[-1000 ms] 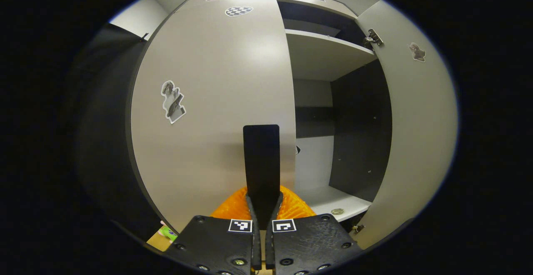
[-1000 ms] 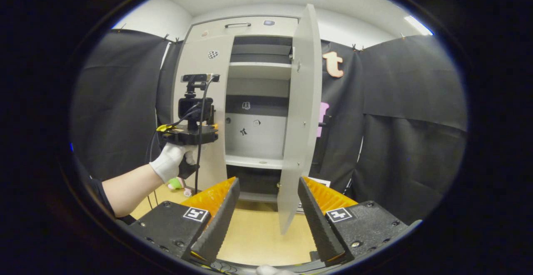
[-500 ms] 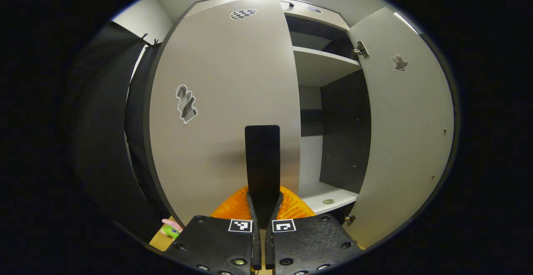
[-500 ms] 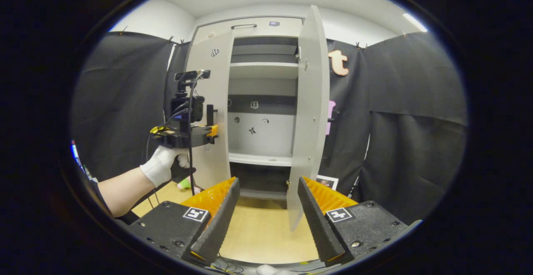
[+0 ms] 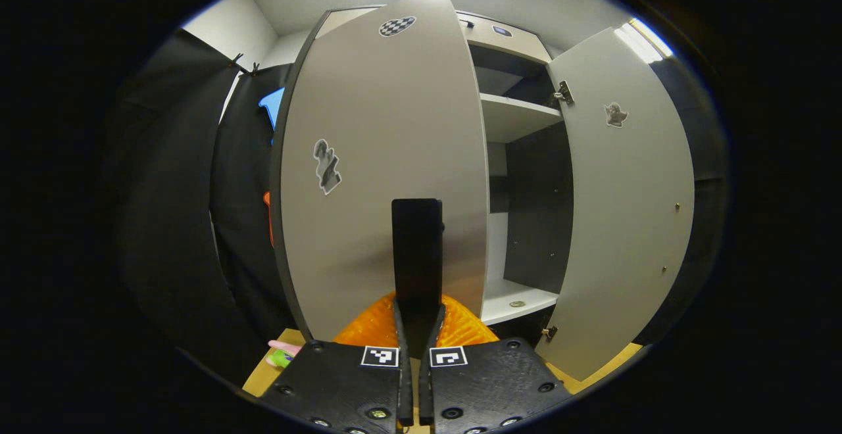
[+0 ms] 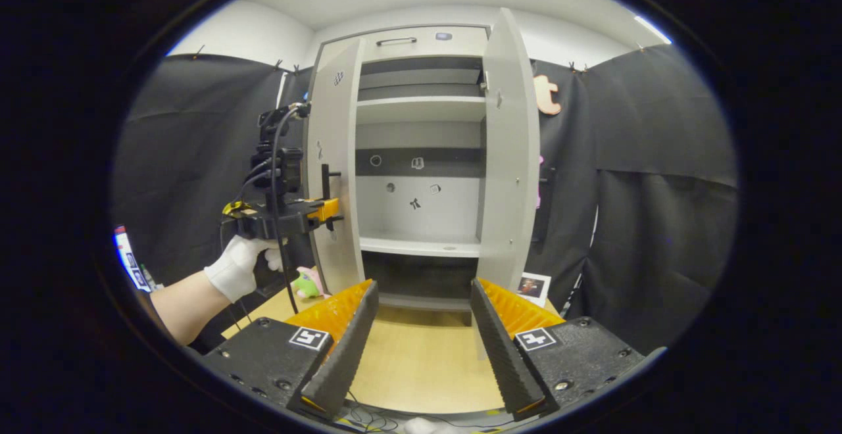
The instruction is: Open the right door of the double-door shoe cabinet with the right hand, and open the left door with the left hand.
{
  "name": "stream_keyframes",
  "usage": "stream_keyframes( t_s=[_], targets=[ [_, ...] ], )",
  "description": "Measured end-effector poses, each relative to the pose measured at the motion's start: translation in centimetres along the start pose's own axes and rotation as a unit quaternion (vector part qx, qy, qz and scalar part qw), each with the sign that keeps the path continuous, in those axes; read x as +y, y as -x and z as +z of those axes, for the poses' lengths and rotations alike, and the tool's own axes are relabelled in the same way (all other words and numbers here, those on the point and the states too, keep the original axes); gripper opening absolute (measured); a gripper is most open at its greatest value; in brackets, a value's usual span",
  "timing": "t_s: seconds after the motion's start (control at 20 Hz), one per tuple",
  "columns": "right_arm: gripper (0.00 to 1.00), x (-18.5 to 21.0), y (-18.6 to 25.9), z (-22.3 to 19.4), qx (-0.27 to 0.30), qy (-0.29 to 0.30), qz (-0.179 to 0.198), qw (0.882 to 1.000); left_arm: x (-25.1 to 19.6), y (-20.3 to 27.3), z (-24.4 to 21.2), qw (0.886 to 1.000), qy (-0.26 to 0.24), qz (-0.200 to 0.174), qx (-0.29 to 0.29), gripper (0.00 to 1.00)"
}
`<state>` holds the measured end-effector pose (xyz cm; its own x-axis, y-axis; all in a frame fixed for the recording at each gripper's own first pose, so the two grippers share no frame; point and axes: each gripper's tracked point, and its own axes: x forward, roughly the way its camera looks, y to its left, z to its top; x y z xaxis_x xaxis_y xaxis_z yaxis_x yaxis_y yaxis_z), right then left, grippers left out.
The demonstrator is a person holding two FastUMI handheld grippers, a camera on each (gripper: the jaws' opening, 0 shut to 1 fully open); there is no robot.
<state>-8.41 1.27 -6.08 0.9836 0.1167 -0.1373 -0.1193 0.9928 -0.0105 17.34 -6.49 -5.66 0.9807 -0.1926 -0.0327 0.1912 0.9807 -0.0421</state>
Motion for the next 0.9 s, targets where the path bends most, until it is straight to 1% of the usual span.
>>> stream_keyframes(
  t_s=[0.1,0.45,0.65,0.75,0.9],
  targets=[
    [0.88,1.6,0.2,0.0,-0.001,0.001,0.011,1.000,0.7,1.0,0.0,1.000,-0.003,0.005,-0.001,0.03],
    [0.88,4.7,-0.8,-0.1,0.005,0.009,0.047,0.999,4.4,4.4,-0.4,1.000,-0.011,0.027,-0.002,0.02],
    [0.88,6.3,-1.4,0.0,0.009,0.014,0.065,0.998,6.2,5.6,-0.5,0.999,-0.030,0.041,-0.006,0.02],
    [0.88,7.1,-1.6,0.0,0.010,0.017,0.073,0.997,7.0,6.1,-0.7,0.999,-0.026,0.046,-0.006,0.02],
    [0.88,7.8,-1.6,0.0,0.012,0.023,0.082,0.996,8.8,6.8,-0.7,0.997,-0.026,0.066,-0.005,0.02]
  ],
)
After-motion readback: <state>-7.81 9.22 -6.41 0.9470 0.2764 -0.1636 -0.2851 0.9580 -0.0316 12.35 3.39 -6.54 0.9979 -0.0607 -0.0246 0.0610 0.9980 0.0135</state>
